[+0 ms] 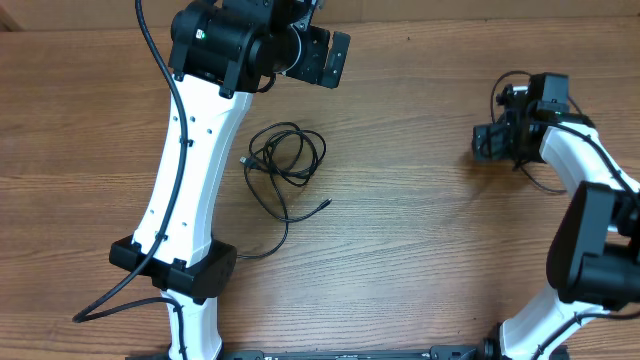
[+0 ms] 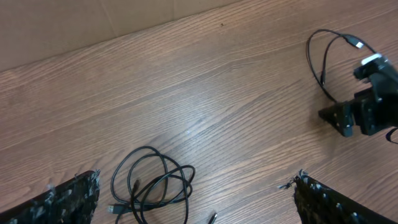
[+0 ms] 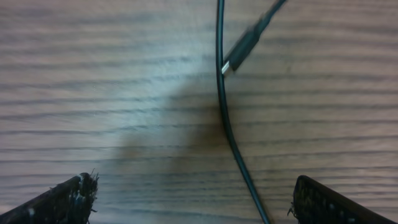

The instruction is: Untangle cables

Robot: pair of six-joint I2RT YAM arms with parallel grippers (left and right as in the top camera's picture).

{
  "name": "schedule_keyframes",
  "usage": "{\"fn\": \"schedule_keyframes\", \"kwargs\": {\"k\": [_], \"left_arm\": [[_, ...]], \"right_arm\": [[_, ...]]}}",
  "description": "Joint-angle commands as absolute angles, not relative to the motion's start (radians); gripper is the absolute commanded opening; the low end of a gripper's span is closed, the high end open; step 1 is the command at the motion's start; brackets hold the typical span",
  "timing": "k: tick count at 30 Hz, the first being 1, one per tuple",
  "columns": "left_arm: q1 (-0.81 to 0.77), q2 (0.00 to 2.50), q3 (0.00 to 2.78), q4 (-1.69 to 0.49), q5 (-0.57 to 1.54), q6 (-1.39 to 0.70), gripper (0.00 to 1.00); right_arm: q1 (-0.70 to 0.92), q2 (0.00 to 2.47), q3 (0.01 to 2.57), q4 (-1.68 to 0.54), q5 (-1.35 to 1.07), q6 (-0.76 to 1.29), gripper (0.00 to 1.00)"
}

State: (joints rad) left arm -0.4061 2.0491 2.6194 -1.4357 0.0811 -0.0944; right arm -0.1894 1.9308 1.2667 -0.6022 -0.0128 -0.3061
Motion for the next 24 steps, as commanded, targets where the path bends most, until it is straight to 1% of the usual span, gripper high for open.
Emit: {"fn": "schedule_keyframes", "kwargs": {"k": [1, 4, 5, 6, 7, 9, 10, 12, 13, 17, 20, 24], "left_arm": [[-0.404, 2.041, 2.619, -1.436, 0.07, -0.073, 1.0], [-0.404, 2.041, 2.613, -1.435, 0.07, -0.066, 1.0], [-0.404, 2.041, 2.608, -1.435, 0.07, -0.066, 1.0], [-0.404, 2.041, 2.603, -1.435, 0.069, -0.065, 1.0], [-0.404, 2.041, 2.597, -1.435, 0.07, -0.061, 1.0], [-0.404, 2.041, 2.577, -1.431, 0.069, -0.051, 1.0], [-0.404, 2.041, 2.568, -1.428, 0.069, -0.051, 1.0], [-0.404, 2.041, 2.542, -1.417, 0.069, -0.051, 1.0], [-0.404, 2.041, 2.53, -1.411, 0.07, -0.051, 1.0], [-0.404, 2.041, 2.489, -1.385, 0.07, -0.051, 1.0], [-0.405, 2.041, 2.488, -1.374, 0.071, -0.051, 1.0], [-0.405, 2.04, 2.488, -1.34, 0.075, -0.047, 1.0]], "right_arm": [[-0.192, 1.97, 1.258, -0.595, 0.023, -0.287, 1.0], [-0.192, 1.997, 1.258, -0.595, 0.025, -0.285, 0.98], [-0.192, 2.008, 1.258, -0.595, 0.026, -0.284, 0.94], [-0.192, 2.014, 1.258, -0.596, 0.026, -0.284, 0.87], [-0.192, 2.022, 1.258, -0.595, 0.026, -0.284, 0.76], [-0.192, 2.027, 1.258, -0.589, 0.026, -0.284, 0.45], [-0.193, 2.027, 1.258, -0.583, 0.027, -0.284, 0.27], [-0.193, 2.027, 1.258, -0.571, 0.035, -0.284, 0.06], [-0.193, 2.027, 1.258, -0.568, 0.04, -0.284, 0.04], [-0.197, 2.027, 1.258, -0.54, 0.076, -0.282, 0.04], [-0.22, 2.027, 1.258, -0.475, 0.112, -0.215, 0.04], [-0.29, 2.027, 1.258, -0.377, 0.11, -0.153, 0.03]]}}
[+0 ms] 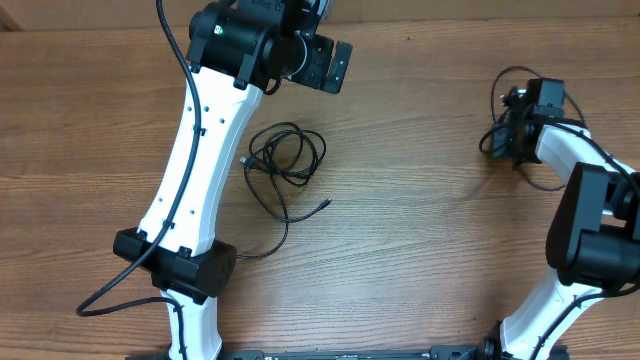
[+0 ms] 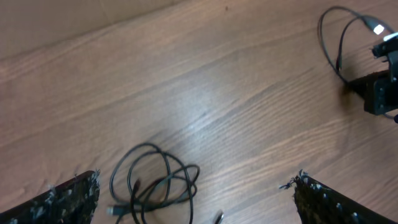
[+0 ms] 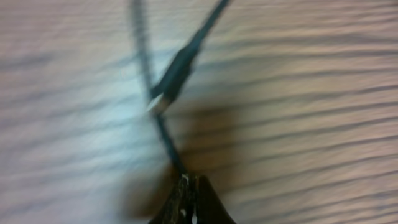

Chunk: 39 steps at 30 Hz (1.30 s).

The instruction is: Untangle cables

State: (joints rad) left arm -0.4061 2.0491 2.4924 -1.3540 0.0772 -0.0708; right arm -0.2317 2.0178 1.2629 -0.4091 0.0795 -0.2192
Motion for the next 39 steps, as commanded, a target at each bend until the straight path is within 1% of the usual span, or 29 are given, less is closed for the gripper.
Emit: {"fn": "schedule_keyframes", "kwargs": {"k": [1, 10, 15, 20, 21, 22, 23, 24, 25, 26, 31, 34, 35, 39], "left_arm": [[-0.405, 2.04, 2.488, -1.334, 0.08, -0.048, 1.0], [-0.418, 2.04, 2.488, -1.275, 0.135, -0.048, 1.0], [-0.43, 2.04, 2.488, -1.257, 0.159, -0.049, 1.0], [-0.433, 2.04, 2.488, -1.25, 0.158, -0.049, 1.0], [-0.433, 2.04, 2.488, -1.25, 0.158, -0.049, 1.0], [-0.433, 2.04, 2.488, -1.25, 0.158, -0.049, 1.0], [-0.433, 2.04, 2.488, -1.251, 0.158, -0.049, 1.0], [-0.433, 2.04, 2.488, -1.251, 0.158, -0.049, 1.0], [-0.433, 2.04, 2.488, -1.252, 0.158, -0.048, 1.0], [-0.433, 2.04, 2.488, -1.253, 0.158, -0.048, 1.0], [-0.432, 2.04, 2.488, -1.26, 0.153, -0.043, 1.0], [-0.432, 2.04, 2.488, -1.269, 0.153, -0.028, 1.0], [-0.432, 2.04, 2.488, -1.272, 0.153, -0.028, 1.0], [-0.432, 2.04, 2.488, -1.285, 0.146, -0.021, 1.0]], "right_arm": [[-0.31, 2.027, 1.26, -0.361, 0.101, -0.153, 0.03], [-0.472, 2.064, 1.393, -0.338, 0.022, -0.187, 0.03], [-0.48, 2.084, 1.418, -0.326, 0.005, -0.187, 0.04], [-0.455, 2.084, 1.422, -0.324, 0.005, -0.187, 0.04], [-0.448, 2.083, 1.422, -0.329, 0.005, -0.187, 0.07], [-0.439, 2.083, 1.422, -0.34, 0.005, -0.187, 0.24], [-0.43, 2.083, 1.422, -0.352, 0.005, -0.187, 0.48], [-0.421, 2.083, 1.422, -0.364, 0.005, -0.188, 0.76], [-0.408, 2.083, 1.422, -0.376, 0.005, -0.188, 0.95], [-0.396, 2.083, 1.422, -0.383, 0.006, -0.189, 1.0], [-0.337, 2.08, 1.423, -0.372, 0.005, -0.181, 1.0], [-0.297, 2.08, 1.422, -0.351, -0.002, -0.132, 1.0], [-0.286, 2.08, 1.422, -0.338, -0.003, -0.09, 1.0], [-0.259, 2.08, 1.422, -0.311, -0.001, 0.234, 1.0]]}}
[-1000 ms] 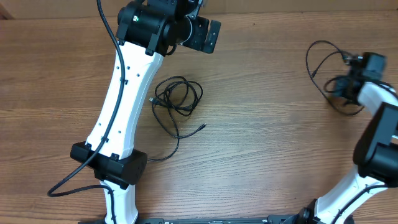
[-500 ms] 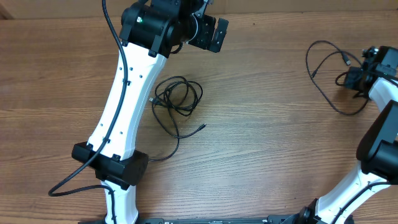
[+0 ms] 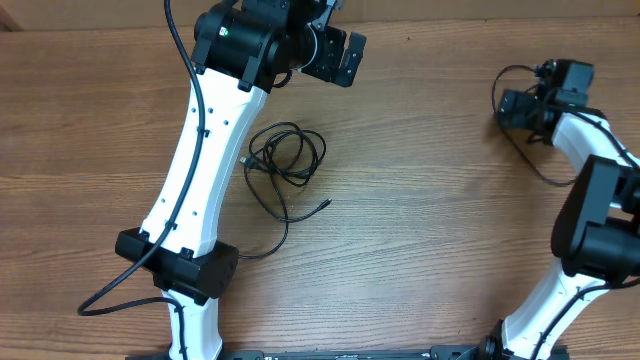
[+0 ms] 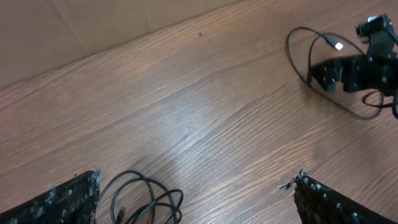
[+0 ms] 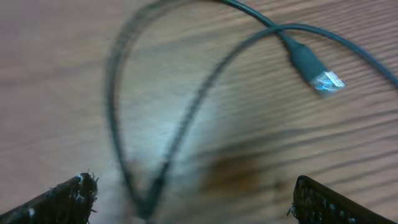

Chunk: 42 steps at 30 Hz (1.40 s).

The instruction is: Untangle cables

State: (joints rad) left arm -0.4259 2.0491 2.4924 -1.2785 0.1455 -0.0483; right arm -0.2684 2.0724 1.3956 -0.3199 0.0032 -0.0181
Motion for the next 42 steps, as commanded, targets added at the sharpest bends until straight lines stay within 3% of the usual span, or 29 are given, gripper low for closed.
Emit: {"fn": "schedule_keyframes", "kwargs": {"k": [1, 5, 14, 23, 34, 42], "left_arm": [[-0.432, 2.04, 2.488, -1.286, 0.146, -0.018, 1.0], [-0.432, 2.04, 2.488, -1.302, 0.146, 0.002, 1.0], [-0.432, 2.04, 2.488, -1.328, 0.12, 0.023, 1.0], [-0.432, 2.04, 2.488, -1.327, 0.121, 0.023, 1.0], [-0.432, 2.04, 2.488, -1.327, 0.123, 0.023, 1.0], [-0.432, 2.04, 2.488, -1.326, 0.124, 0.022, 1.0]], "right_arm": [[-0.259, 2.084, 1.422, -0.308, 0.006, 0.321, 1.0], [-0.259, 2.1, 1.422, -0.295, 0.067, 0.532, 1.0], [-0.259, 2.175, 1.422, -0.273, 0.054, 0.554, 1.0], [-0.257, 2.215, 1.422, -0.263, 0.032, 0.313, 1.0], [-0.257, 2.239, 1.422, -0.297, -0.135, -0.278, 1.0], [-0.257, 2.24, 1.422, -0.34, -0.133, -0.371, 1.0]]}}
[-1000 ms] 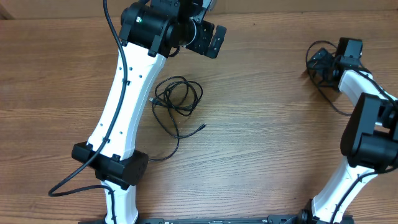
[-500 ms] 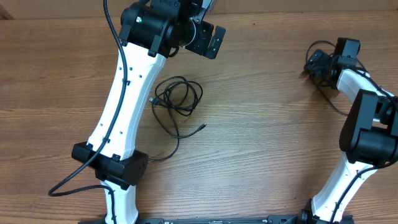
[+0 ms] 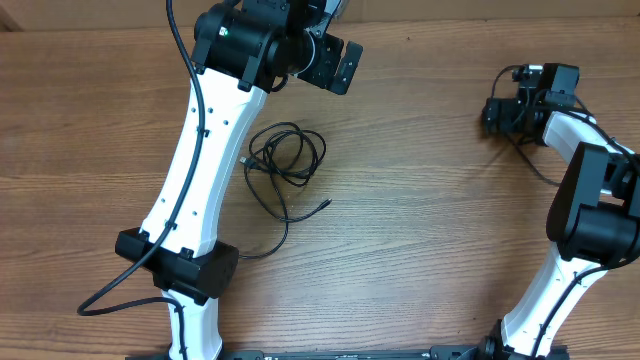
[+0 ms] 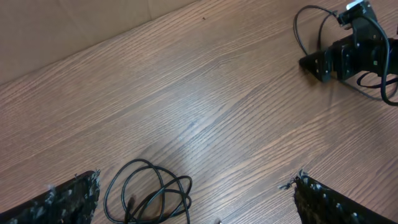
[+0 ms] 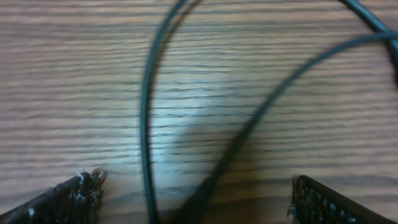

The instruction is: Untangle cables

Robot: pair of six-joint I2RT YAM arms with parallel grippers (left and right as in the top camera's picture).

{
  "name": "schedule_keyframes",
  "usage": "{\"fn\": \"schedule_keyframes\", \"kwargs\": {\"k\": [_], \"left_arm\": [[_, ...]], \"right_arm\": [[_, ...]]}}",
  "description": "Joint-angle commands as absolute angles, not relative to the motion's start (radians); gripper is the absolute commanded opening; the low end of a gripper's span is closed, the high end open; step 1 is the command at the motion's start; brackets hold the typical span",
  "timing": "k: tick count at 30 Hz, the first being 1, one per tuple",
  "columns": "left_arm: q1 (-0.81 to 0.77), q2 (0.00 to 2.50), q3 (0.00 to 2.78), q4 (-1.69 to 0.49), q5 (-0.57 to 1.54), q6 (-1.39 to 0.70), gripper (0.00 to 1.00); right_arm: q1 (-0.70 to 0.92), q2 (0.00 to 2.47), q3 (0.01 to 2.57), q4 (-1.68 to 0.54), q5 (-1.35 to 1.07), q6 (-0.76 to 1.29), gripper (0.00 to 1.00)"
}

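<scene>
A coiled black cable (image 3: 286, 158) lies on the wooden table (image 3: 420, 230), left of centre; its coil (image 4: 149, 194) also shows low in the left wrist view. A second thin black cable (image 3: 500, 78) loops at the far right. My right gripper (image 3: 497, 115) is open low over it, two strands (image 5: 147, 124) running between its fingers (image 5: 69, 200). My left gripper (image 3: 340, 62) hangs open high above the table's far side, beyond the coil, with nothing between its fingers (image 4: 68, 200). The right gripper (image 4: 339, 59) shows at the top right of the left wrist view.
The left arm (image 3: 195, 170) stretches along the table's left side, close beside the coil. A loose cable end (image 3: 324, 204) lies just right of the coil's tail. A cardboard-coloured wall (image 4: 62, 25) borders the far edge.
My right gripper, still open, has shifted slightly left and nearer. Two strands now cross between its fingers and the plug has slid to the view's edge. The left gripper tilted a little.
First my right gripper was open over a strand and plug of the right cable. Then it was shut at that strand. Then it stood open farther back over the cable's loop, and now open over two strands. The left gripper stayed open high up; the coil did not move.
</scene>
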State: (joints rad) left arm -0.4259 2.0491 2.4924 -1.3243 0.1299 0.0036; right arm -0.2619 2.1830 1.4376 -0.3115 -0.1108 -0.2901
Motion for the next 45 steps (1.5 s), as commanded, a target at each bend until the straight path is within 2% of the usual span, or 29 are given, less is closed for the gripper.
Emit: {"fn": "schedule_keyframes", "kwargs": {"k": [1, 2, 4, 6, 7, 8, 19, 22, 33, 37, 45], "left_arm": [[-0.432, 2.04, 2.488, -1.324, 0.123, 0.022, 1.0], [-0.433, 2.04, 2.488, -1.323, 0.124, 0.022, 1.0], [-0.433, 2.04, 2.488, -1.32, 0.124, 0.022, 1.0], [-0.433, 2.04, 2.488, -1.319, 0.124, 0.022, 1.0], [-0.433, 2.04, 2.488, -1.319, 0.124, 0.022, 0.99], [-0.433, 2.04, 2.488, -1.32, 0.123, 0.02, 1.0], [-0.433, 2.04, 2.488, -1.319, 0.123, 0.02, 1.0], [-0.433, 2.04, 2.488, -1.316, 0.123, 0.02, 1.0], [-0.433, 2.04, 2.488, -1.273, 0.125, 0.018, 1.0], [-0.433, 2.04, 2.488, -1.274, 0.125, 0.012, 1.0], [-0.433, 2.04, 2.488, -1.273, 0.125, 0.012, 1.0]], "right_arm": [[-0.257, 2.24, 1.422, -0.343, -0.133, -0.371, 1.0], [-0.257, 2.24, 1.422, -0.347, -0.134, -0.371, 1.0], [-0.257, 2.243, 1.421, -0.358, -0.134, -0.368, 0.88], [-0.257, 2.252, 1.421, -0.377, -0.134, -0.368, 0.51], [-0.257, 2.26, 1.42, -0.384, -0.133, -0.368, 0.19], [-0.257, 2.27, 1.42, -0.389, -0.134, -0.368, 0.04], [-0.257, 2.335, 1.421, -0.394, -0.133, -0.365, 0.04], [-0.257, 2.333, 1.431, -0.386, -0.132, -0.308, 0.04], [-0.259, 2.232, 1.793, -0.594, -0.033, -0.265, 0.03], [-0.266, 2.231, 1.883, -0.572, 0.077, -0.261, 0.04], [-0.358, 2.232, 1.907, -0.442, 0.157, -0.184, 0.04]]}}
